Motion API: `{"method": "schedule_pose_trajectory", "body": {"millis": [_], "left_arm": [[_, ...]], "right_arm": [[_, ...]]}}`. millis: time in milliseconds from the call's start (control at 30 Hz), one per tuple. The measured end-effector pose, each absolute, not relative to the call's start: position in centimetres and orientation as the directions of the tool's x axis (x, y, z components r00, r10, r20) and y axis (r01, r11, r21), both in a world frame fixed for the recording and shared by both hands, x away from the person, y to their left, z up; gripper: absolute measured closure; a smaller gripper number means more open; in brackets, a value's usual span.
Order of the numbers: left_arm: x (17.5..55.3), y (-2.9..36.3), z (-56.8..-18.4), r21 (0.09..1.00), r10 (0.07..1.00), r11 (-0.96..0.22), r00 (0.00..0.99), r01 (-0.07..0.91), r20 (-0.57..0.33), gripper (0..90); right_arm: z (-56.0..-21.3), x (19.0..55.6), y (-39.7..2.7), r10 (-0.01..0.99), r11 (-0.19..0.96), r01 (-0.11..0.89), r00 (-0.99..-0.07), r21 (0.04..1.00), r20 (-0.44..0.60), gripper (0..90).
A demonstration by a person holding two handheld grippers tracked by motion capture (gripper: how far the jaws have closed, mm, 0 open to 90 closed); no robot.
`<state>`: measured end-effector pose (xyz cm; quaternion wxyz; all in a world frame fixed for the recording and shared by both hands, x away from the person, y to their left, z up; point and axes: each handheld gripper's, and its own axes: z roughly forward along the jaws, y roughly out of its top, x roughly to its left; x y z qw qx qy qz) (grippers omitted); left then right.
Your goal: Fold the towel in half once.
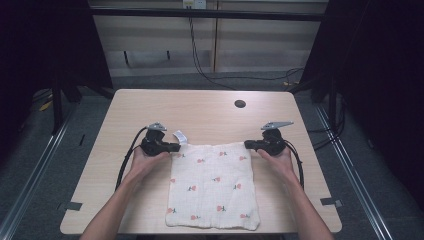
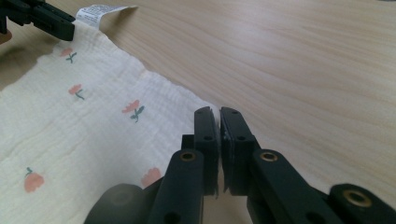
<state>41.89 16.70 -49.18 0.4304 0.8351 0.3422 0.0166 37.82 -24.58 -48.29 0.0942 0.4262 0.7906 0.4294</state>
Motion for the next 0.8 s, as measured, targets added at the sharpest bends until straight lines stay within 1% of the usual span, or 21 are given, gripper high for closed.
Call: {"method": "schedule_pose_trajectory", "body": {"millis": [133,267,367,433,567,667,800], "left_arm": [[41.8,17.4,-47.9,0.753,0.579,-0.367,0.768,0.546,-0.274,85.9],[41.7,17.7,-46.9,0.769,0.576,-0.365,0.776,0.525,-0.257,85.9],[41.6,17.7,-46.4,0.778,0.565,-0.355,0.782,0.518,-0.263,85.9],[41.7,17.6,-46.1,0.784,0.560,-0.345,0.784,0.515,-0.269,85.9],[42.1,17.5,-45.6,0.799,0.543,-0.295,0.780,0.524,-0.311,85.9],[42.3,17.0,-45.1,0.802,0.542,-0.307,0.787,0.512,-0.295,85.9],[42.6,17.0,-44.3,0.812,0.544,-0.295,0.788,0.503,-0.290,85.9]], "right_arm": [[-47.6,37.9,-24.8,0.750,0.256,0.589,-0.622,0.766,0.227,85.9],[-47.0,38.0,-25.0,0.748,0.247,0.584,-0.622,0.773,0.230,86.0],[-46.6,38.1,-25.2,0.747,0.237,0.580,-0.622,0.779,0.236,86.1],[-46.4,38.3,-25.4,0.743,0.234,0.583,-0.623,0.778,0.243,86.3],[-45.8,38.6,-25.8,0.738,0.211,0.582,-0.622,0.785,0.262,86.4],[-45.4,38.9,-25.9,0.735,0.203,0.578,-0.624,0.791,0.267,86.4],[-44.6,39.2,-26.0,0.736,0.200,0.562,-0.627,0.802,0.256,86.5]]}}
